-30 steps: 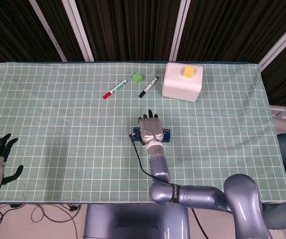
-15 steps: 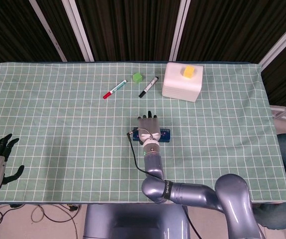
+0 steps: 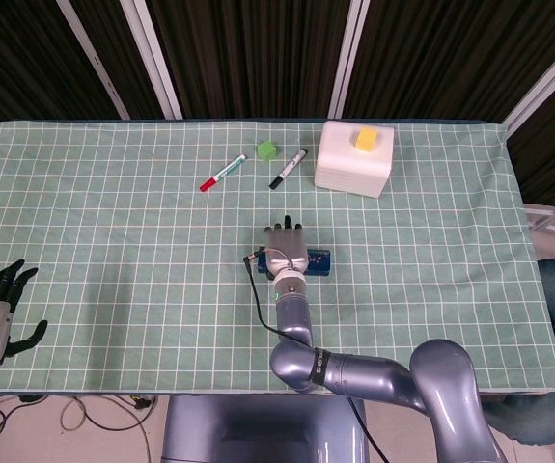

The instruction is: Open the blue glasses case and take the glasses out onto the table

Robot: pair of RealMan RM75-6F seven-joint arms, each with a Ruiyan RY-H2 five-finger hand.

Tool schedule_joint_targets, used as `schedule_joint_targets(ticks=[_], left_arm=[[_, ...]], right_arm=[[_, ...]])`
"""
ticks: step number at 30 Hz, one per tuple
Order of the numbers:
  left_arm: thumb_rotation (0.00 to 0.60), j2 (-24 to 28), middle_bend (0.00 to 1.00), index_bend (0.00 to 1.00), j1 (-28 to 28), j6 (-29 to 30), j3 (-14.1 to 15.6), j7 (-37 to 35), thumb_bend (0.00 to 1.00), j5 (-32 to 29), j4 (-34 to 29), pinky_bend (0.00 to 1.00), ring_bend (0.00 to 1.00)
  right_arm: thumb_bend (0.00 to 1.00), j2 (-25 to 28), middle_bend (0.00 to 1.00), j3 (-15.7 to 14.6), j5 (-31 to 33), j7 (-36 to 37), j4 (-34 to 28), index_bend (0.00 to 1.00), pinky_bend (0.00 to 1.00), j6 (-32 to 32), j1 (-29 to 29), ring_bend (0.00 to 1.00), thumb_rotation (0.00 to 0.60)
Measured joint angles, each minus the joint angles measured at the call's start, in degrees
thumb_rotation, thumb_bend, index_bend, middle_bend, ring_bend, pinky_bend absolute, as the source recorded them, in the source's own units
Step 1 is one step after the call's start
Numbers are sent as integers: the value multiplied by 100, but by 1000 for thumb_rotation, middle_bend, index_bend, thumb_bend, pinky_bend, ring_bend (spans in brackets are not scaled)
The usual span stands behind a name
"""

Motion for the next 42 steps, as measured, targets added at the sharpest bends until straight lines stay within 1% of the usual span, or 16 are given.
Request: schedule_joint_targets(ticks=[9, 22, 37, 42], left_arm=[[600, 4, 0, 97, -7, -6, 3, 10, 307, -20, -12, 0, 0], [600, 21, 0, 97, -15, -27, 10, 14, 308, -52, -32, 0, 0], [600, 38, 0, 97, -17, -23, 9, -46, 308, -49, -34, 0, 0], [600, 41, 0, 97, -17, -24, 11, -52, 308, -55, -35, 0, 0]], right_arm=[[356, -7, 251, 55, 14, -31, 42, 334, 186, -65, 6, 52, 600], [357, 12, 242, 52, 65, -105, 5, 334, 186, -68, -11, 51, 600], [357, -64, 240, 75, 163, -191, 139, 334, 186, -97, 23, 50, 600], [357, -69, 244, 85, 122, -161, 139, 356, 186, -97, 20, 51, 600]])
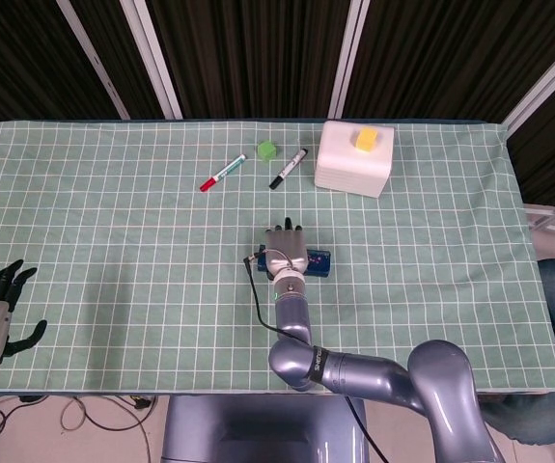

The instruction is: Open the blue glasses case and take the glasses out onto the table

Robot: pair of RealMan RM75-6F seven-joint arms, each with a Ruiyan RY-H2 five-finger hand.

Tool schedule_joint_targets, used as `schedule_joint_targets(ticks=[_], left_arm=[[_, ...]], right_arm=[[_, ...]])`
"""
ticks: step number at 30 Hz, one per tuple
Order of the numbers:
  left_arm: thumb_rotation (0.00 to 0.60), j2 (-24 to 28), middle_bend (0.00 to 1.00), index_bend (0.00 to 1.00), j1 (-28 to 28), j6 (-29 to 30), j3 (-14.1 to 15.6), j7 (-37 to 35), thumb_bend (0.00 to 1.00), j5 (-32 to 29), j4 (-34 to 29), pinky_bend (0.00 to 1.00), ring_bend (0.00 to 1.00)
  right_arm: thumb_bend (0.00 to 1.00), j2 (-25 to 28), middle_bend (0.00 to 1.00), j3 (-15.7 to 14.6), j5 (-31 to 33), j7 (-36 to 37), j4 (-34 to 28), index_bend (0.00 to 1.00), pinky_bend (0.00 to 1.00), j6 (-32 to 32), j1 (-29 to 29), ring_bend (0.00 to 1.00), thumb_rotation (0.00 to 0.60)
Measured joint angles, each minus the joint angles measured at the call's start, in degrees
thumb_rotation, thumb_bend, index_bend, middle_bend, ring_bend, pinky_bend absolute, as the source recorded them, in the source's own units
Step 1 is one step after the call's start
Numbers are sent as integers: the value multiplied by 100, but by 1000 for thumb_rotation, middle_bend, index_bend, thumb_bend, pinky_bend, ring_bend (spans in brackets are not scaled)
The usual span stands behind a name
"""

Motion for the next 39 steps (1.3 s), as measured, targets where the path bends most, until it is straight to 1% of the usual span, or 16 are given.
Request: schedule_joint_targets(ticks=[15, 22, 24, 26, 28, 34, 39], left_arm=[[600, 13, 0, 97, 2, 0, 0, 2, 308, -24, -13, 0, 0], [600, 19, 0, 97, 2, -4, 4, -11, 308, -20, -18, 0, 0], [600, 20, 0, 98, 5, 2, 5, -16, 308, -19, -22, 0, 0], [600, 23, 0, 98, 7, 1, 5, -26, 308, -23, -24, 0, 0], [600, 28, 0, 98, 8, -1, 2, -36, 308, -32, -26, 0, 0], [600, 33, 0, 98, 1, -23, -4, -52, 309, -58, -26, 0, 0], [600, 36, 0, 98, 3, -23, -7, -55, 308, -72, -33, 0, 0]], right_arm=[[369, 54, 252, 22, 28, -15, -91, 405, 186, 21, -49, 52, 600], [459, 100, 259, 32, 24, -14, -208, 436, 186, 12, -55, 57, 600], [503, 115, 261, 35, 55, -43, -227, 444, 186, -1, -51, 58, 600], [573, 137, 256, 34, 117, -114, -244, 448, 186, -29, -39, 58, 600], [606, 172, 250, 35, 191, -212, -266, 454, 186, -70, -16, 56, 600], [619, 335, 247, 25, 414, -501, -373, 470, 186, -143, 58, 54, 600], [651, 482, 247, 44, 629, -669, -469, 478, 186, -145, 108, 55, 600]])
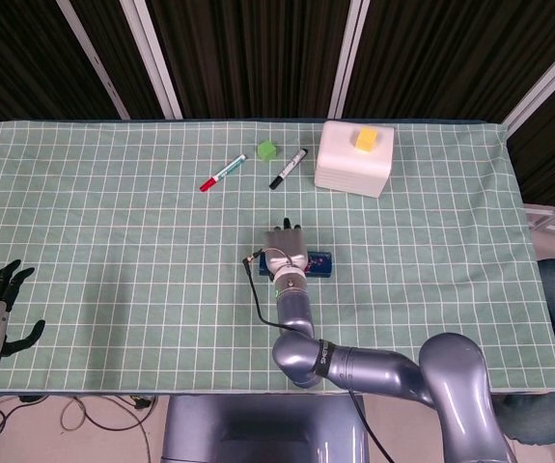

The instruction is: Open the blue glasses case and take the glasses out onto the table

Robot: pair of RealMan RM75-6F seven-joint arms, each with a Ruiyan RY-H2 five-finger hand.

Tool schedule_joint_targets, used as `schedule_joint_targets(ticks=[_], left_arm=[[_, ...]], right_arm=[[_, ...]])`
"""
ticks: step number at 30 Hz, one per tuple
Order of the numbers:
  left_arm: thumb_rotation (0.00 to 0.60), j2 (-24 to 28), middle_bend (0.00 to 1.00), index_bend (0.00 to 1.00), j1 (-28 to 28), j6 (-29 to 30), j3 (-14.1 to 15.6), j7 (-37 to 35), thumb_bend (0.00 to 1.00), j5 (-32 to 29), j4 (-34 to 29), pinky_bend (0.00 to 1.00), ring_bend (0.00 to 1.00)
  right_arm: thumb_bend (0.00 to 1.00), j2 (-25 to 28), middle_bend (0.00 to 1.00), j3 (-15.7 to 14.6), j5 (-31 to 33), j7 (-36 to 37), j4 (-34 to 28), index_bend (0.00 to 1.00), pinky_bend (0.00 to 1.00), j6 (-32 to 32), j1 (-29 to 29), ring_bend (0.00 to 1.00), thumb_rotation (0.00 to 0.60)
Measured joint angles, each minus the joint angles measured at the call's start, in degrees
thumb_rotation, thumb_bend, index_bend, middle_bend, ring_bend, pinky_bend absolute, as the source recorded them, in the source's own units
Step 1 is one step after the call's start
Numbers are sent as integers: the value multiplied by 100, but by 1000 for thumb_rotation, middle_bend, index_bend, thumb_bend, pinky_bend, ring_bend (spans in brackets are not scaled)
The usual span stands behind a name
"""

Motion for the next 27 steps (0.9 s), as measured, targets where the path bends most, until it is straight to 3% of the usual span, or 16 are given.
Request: schedule_joint_targets(ticks=[19, 27], left_arm=[[600, 0, 0, 98, 6, 3, 4, -5, 308, -8, -17, 0, 0], [600, 7, 0, 98, 4, -10, 5, -28, 308, -14, -27, 0, 0]], right_arm=[[709, 457, 253, -99, 933, -812, -389, 516, 185, -22, 222, 55, 600], [717, 508, 250, -231, 884, -825, -399, 517, 186, -96, 289, 55, 600]])
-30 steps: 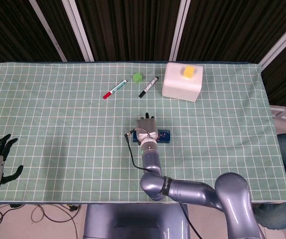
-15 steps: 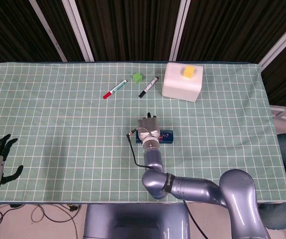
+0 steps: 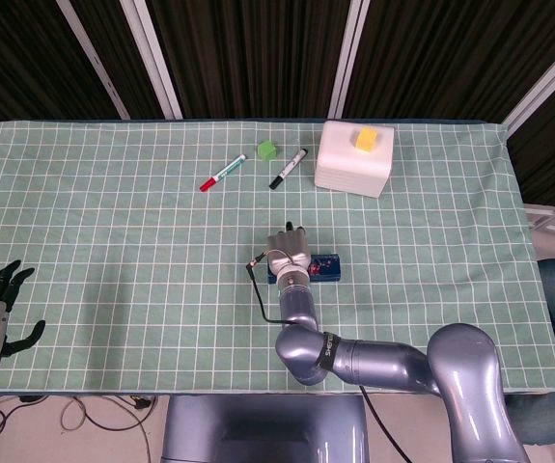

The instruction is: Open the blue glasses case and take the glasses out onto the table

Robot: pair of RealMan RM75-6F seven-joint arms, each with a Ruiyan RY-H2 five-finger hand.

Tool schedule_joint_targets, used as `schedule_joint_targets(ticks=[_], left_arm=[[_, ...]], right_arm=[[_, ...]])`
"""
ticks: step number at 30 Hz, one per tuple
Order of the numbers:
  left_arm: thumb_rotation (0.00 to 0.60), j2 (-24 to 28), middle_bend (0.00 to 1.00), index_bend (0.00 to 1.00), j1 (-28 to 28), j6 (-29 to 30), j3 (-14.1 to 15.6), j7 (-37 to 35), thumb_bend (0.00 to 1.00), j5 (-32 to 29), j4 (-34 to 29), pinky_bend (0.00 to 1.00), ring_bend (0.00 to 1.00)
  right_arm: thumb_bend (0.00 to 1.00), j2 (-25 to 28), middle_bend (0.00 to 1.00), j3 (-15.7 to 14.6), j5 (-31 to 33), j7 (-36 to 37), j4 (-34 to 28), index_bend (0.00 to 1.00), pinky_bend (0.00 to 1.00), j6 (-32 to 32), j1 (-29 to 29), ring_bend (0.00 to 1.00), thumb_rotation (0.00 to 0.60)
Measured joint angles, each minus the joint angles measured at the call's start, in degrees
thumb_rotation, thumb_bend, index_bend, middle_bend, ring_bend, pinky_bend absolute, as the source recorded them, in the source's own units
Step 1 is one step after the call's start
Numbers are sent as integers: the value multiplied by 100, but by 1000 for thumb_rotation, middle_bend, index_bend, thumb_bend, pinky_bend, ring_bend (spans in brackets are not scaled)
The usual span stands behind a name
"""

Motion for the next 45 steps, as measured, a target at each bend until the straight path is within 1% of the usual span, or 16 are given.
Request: schedule_joint_targets(ticks=[4, 8, 13, 16, 19, 21, 23, 29, 37, 45], left_arm=[[600, 3, 0, 98, -1, -4, -1, -1, 308, -5, -2, 0, 0], [600, 4, 0, 98, -2, -8, -3, 0, 308, -16, 1, 0, 0], [600, 7, 0, 98, -5, -15, -9, -2, 308, -30, 1, 0, 0], [600, 8, 0, 98, -6, -14, -9, 1, 308, -29, 3, 0, 0], [600, 6, 0, 98, -3, -10, -8, 4, 308, -30, 5, 0, 0], [600, 5, 0, 98, -2, -5, -9, 5, 308, -31, 7, 0, 0], [600, 2, 0, 98, 0, -3, -10, 9, 308, -37, 9, 0, 0], [600, 6, 0, 98, 3, -11, -21, 8, 308, -84, 6, 0, 0], [600, 5, 0, 98, 8, -18, -26, 32, 308, -130, -15, 0, 0], [600, 6, 0, 99, 4, -41, -30, 73, 309, -184, -49, 0, 0]], right_arm=[[725, -8, 251, -102, -127, 53, 35, 540, 186, -62, 25, 56, 600], [724, -8, 252, -124, -81, 5, 138, 542, 186, -171, 83, 57, 600], [724, -19, 242, -120, -3, 32, 304, 504, 186, -319, 123, 56, 600], [715, -13, 238, -132, 196, -43, 356, 487, 186, -368, 125, 54, 600], [661, 0, 237, -146, 396, -146, 441, 474, 186, -469, 138, 54, 600], [614, 2, 237, -161, 400, -160, 501, 471, 186, -541, 149, 53, 600], [597, -4, 238, -170, 351, -112, 536, 470, 186, -586, 151, 53, 600], [597, -22, 237, -219, 226, 40, 814, 471, 186, -827, 145, 53, 600], [598, 40, 238, -260, 186, 175, 1012, 470, 186, -1114, 139, 54, 600], [638, 173, 242, -298, 131, 366, 1044, 470, 186, -1298, 122, 58, 600]])
